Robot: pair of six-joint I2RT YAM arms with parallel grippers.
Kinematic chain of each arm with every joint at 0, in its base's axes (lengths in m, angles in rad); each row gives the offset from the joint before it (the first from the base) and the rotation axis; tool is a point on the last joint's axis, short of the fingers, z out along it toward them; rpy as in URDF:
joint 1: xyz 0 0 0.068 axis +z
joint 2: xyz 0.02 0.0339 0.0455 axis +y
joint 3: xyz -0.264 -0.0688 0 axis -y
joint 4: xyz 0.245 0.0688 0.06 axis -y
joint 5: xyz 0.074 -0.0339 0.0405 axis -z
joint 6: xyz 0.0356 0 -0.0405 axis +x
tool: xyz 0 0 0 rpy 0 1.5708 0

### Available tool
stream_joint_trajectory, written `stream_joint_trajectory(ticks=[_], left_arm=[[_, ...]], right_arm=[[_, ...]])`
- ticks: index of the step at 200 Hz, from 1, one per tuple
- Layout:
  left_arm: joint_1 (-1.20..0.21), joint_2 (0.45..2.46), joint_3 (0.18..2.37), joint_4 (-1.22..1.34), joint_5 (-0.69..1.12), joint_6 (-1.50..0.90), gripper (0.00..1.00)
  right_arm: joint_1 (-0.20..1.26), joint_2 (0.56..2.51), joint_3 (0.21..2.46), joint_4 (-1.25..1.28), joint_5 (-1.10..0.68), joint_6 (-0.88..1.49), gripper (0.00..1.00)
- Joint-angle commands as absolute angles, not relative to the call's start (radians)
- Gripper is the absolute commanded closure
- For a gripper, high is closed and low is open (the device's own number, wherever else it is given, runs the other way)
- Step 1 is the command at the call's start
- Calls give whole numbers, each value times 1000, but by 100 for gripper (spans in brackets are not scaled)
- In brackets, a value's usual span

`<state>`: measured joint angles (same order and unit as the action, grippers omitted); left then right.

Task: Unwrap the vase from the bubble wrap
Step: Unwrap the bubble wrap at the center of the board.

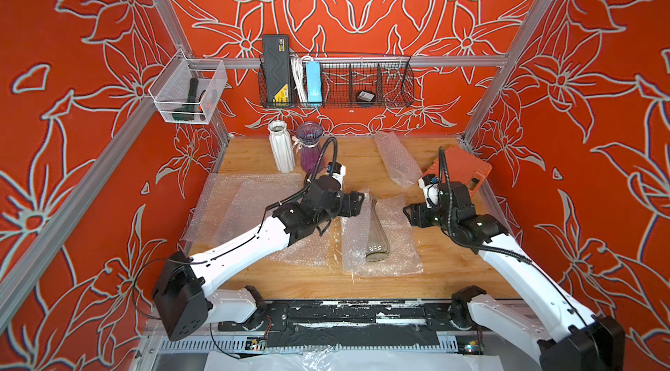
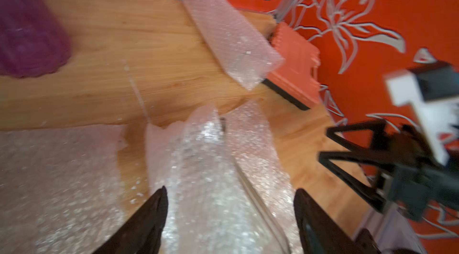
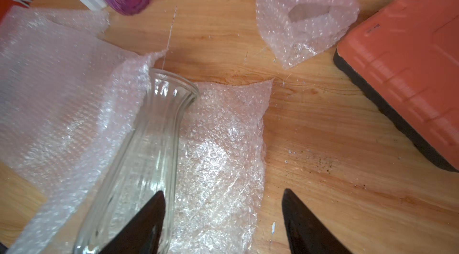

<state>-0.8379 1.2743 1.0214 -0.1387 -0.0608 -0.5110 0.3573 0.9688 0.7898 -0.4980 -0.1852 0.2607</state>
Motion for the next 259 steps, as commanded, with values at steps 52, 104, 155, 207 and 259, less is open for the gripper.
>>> stream_joint_trajectory(ticks=[52,104,155,207,259], left_arm=[[-1016,1289,844,-28,69,-752,23],[-984,1234,709,-52,19,-791,24],[-792,1103,565,-110,71,-748,25],[-625,934,618,-340,10,-584,25],[-660,974,815,-402,67,-542,23]], right_arm=[[353,993,763,-539,-268,245,22],[353,977,766,-557,-270,229,21],[353,973,801,-596,-281,210,21],[353,954,814,-609,-276,212,21],[353,981,820,-594,-301,227,17]])
